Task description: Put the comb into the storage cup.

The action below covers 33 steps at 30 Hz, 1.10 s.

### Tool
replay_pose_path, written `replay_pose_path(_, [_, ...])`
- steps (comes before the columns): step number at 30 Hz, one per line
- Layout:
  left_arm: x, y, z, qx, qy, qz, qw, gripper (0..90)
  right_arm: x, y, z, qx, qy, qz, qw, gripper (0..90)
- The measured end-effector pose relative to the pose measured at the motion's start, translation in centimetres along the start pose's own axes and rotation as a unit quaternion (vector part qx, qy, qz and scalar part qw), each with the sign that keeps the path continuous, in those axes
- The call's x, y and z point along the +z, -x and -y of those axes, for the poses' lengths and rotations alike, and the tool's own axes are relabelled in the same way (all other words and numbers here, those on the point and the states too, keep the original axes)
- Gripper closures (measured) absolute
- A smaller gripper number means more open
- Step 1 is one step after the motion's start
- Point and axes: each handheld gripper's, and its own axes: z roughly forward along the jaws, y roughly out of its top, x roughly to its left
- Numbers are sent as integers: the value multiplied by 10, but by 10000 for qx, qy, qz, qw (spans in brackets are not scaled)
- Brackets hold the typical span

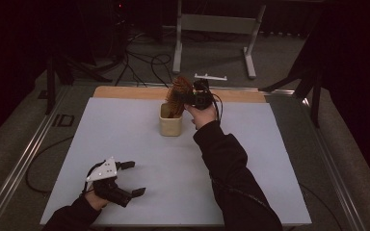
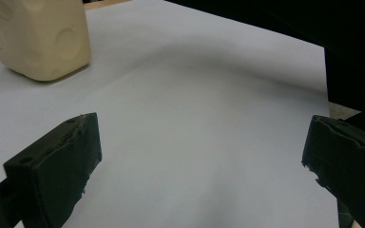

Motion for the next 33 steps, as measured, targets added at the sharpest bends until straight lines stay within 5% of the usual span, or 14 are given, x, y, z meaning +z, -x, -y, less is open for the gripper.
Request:
replay_pose_path(18, [1, 0, 0, -11, -8, 25, 10000, 0, 2, 10, 2, -3, -45, 81, 10000, 430])
replay_pose_path(28, [1, 0, 0, -6, -12, 24, 10000, 0, -2, 15, 3, -103, -71, -129, 9998, 210])
replay_pose_path(33, [1, 0, 0, -5, -6, 13, 10000, 0, -6, 15, 5, -414, -83, -103, 9991, 131])
